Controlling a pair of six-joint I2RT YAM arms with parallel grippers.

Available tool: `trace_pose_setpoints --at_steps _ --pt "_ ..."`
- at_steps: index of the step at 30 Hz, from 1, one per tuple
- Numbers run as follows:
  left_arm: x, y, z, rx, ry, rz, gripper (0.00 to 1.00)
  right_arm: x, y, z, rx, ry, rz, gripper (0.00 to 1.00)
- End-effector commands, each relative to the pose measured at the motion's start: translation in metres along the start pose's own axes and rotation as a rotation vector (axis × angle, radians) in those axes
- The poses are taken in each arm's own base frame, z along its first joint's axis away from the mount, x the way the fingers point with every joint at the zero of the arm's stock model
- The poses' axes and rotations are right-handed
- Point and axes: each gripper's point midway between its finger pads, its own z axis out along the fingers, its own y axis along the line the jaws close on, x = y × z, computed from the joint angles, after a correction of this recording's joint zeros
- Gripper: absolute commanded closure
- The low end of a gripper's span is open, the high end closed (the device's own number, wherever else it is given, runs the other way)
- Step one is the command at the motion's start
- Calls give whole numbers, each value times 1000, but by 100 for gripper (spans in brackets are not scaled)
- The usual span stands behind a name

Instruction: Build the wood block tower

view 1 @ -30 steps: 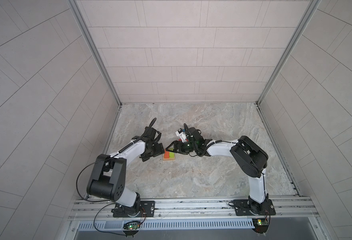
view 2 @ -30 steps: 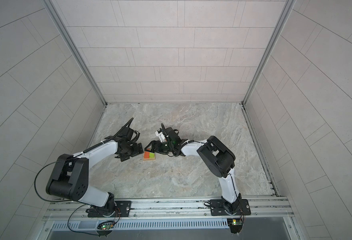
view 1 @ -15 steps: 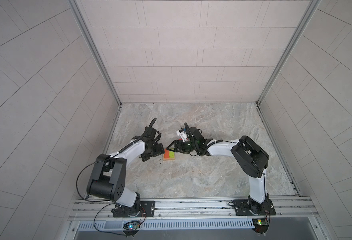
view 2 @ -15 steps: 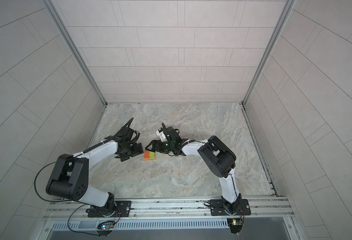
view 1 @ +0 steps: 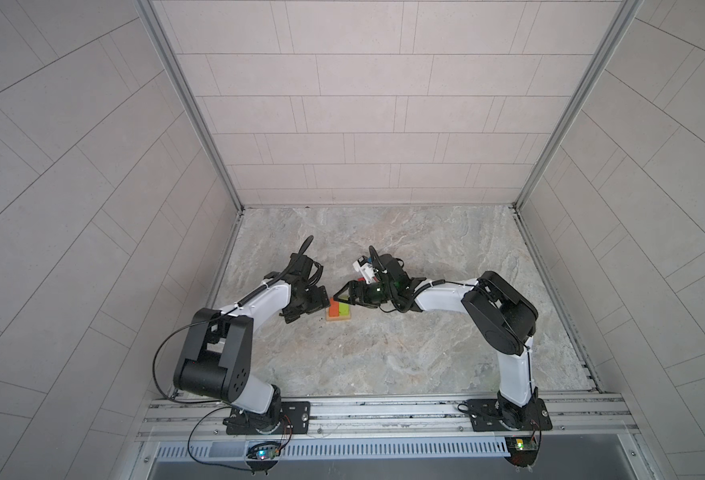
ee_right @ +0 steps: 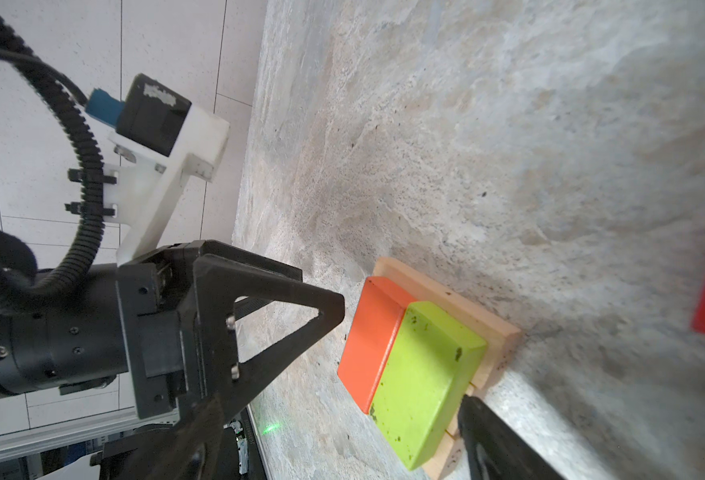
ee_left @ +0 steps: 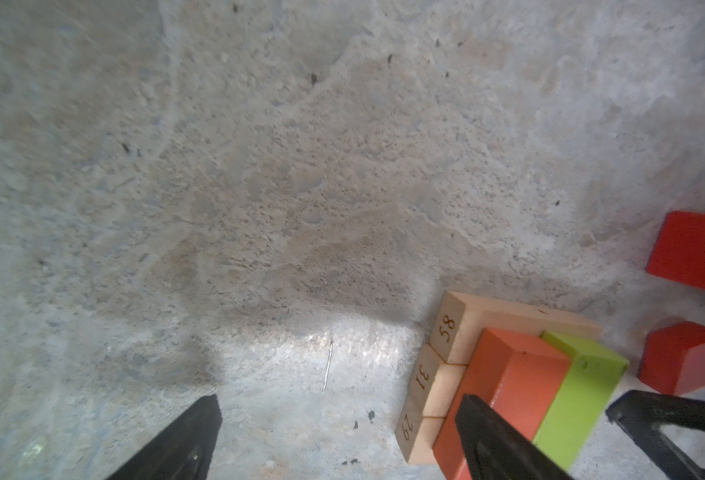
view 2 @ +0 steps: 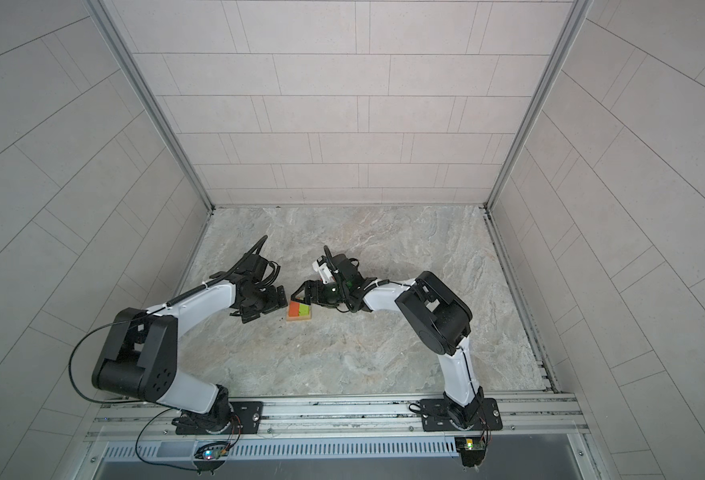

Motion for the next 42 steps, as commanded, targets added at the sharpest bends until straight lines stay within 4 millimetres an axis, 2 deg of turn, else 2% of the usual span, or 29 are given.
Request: trace_pose_setpoints --at_steps 1,23,42 --pt "1 -1 1 -1 3 8 5 -2 3 5 -14 1 3 10" --pt "2 0 7 -8 20 14 5 1 7 13 -27 18 0 10" --pt "-1 -4 6 6 14 16 5 3 8 6 -17 6 2 10"
